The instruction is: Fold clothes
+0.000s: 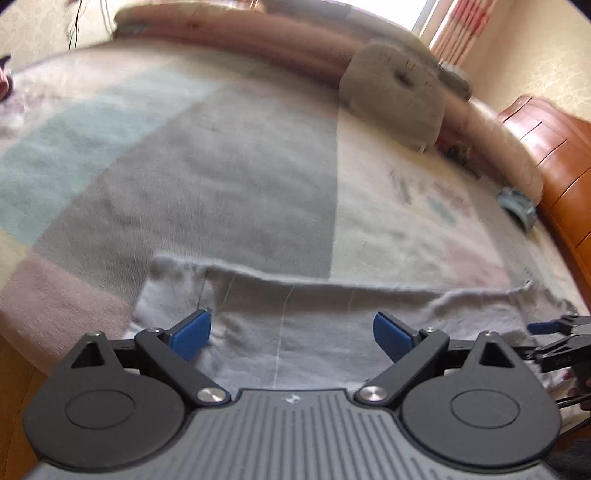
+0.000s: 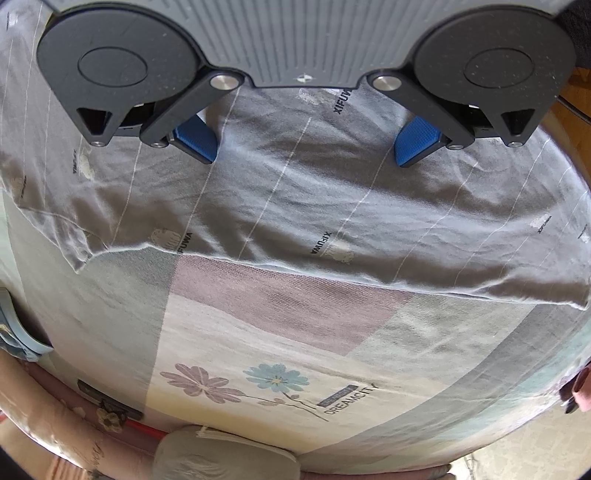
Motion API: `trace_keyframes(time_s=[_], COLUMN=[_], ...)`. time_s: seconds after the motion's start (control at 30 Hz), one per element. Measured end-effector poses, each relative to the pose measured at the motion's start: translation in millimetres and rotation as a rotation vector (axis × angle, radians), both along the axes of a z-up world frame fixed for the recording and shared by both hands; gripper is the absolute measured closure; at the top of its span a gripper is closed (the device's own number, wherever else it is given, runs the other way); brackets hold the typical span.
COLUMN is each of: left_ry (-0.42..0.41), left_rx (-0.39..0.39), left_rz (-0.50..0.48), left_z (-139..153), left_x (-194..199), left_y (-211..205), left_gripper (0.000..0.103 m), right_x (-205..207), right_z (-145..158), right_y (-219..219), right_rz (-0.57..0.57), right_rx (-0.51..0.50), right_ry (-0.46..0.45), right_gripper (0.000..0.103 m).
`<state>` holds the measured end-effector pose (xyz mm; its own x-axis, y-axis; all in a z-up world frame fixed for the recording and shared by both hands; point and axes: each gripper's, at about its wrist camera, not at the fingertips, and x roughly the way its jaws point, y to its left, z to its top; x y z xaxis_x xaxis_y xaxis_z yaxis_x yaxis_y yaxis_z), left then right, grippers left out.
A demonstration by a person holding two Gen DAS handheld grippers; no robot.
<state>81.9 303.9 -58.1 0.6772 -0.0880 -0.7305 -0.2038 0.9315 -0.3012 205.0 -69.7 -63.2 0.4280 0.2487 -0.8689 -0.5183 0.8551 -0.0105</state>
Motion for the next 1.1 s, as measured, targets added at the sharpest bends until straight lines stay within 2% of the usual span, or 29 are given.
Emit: trace_keyframes(time_s=[0.13, 0.23, 0.37, 0.43, 0.5, 0.6, 0.77, 0.87, 0.93, 1.1], left_ry=[-0.015, -0.040, -0.020, -0.010, -0.013, -0.027, -0.038, -0.038, -0.032, -0.018], left_rx=[0.087, 0.117, 0.160, 0.174, 0.182, 0.192, 0.196, 0.190, 0.180, 0.187], left_rz=[-0.038, -0.094, -0.176, -0.203, -0.225, -0.242, -0.248, -0.249, -0.246, -0.236], left_z=[12, 22, 17, 13, 13, 16, 20, 19, 18, 14], left_x=[11, 26, 44, 48, 52, 57, 65, 65, 62, 63], left_y=[-10, -15, -29, -36, -40, -44, -47, -50, -50, -50], left_gripper=[0.008, 0.008, 0.008, 0.008, 0.008, 0.008, 0.008, 0.008, 0.008, 0.008], right_x=[-9, -21, -36, -45, -59, -58, -46, -42, -53, -57], right_z=[5, 10, 8, 1, 1, 7, 19, 2, -2, 7], right_y=[-2, -9, -20, -23, -29, -35, -3, 24, 26, 0], right_rz=[-0.043, -0.056, -0.061, -0.034, 0.010, 0.000, 0.097, 0.168, 0.207, 0.167], right_rx=[-0.009, 0.008, 0.019, -0.021, -0.051, -0.034, 0.076, 0.027, 0.005, -0.002], right_ry=[-0.004, -0.014, 0.002, 0.011, -0.032, 0.019, -0.036, -0.027, -0.084, -0.005], right_gripper=[0.000, 0.000, 0.000, 0.000, 0.000, 0.000, 0.000, 0.000, 0.000, 0.000])
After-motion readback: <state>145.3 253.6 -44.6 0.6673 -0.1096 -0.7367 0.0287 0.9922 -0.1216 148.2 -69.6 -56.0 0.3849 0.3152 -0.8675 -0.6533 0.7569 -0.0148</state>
